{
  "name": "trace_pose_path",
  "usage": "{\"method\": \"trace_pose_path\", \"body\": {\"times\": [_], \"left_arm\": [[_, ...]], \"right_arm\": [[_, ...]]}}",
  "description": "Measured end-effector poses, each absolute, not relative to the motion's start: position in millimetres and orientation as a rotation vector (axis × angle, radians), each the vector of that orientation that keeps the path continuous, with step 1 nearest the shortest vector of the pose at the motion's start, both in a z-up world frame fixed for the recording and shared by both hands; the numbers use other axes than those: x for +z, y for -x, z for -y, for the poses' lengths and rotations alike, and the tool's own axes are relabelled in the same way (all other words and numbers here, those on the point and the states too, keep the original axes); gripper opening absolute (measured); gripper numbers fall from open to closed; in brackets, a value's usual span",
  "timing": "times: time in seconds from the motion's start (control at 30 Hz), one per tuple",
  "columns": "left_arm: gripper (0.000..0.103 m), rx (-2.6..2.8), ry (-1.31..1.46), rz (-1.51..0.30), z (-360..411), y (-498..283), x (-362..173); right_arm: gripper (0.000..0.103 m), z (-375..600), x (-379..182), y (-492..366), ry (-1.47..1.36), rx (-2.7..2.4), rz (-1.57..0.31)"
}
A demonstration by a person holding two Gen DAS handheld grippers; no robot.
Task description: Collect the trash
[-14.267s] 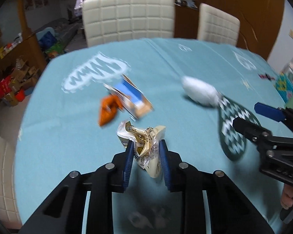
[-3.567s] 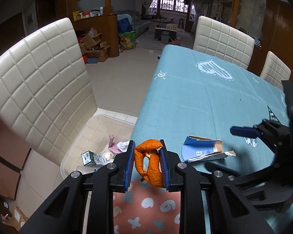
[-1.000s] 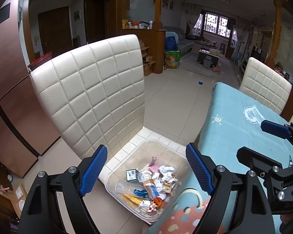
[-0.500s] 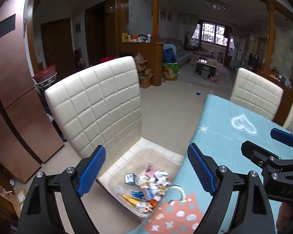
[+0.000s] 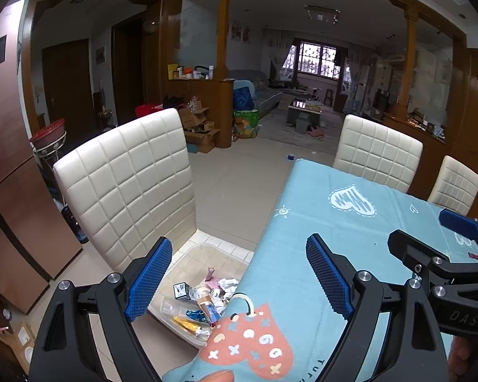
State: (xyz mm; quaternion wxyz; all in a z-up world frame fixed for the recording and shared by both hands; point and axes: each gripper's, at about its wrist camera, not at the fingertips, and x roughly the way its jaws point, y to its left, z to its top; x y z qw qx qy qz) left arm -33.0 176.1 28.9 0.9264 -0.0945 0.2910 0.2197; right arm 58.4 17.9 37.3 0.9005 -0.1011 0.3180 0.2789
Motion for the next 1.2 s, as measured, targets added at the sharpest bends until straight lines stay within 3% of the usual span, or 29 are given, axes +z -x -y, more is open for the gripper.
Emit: {"method": "trace_pose_path", "body": {"times": [1.2], "left_arm": [[0.084,0.416,0.117,-0.547,-139.6,29.2,47.7]], "right_arm": [[0.100,23.3,50.7,-56.8,0.161,0.470,-0.622]]}}
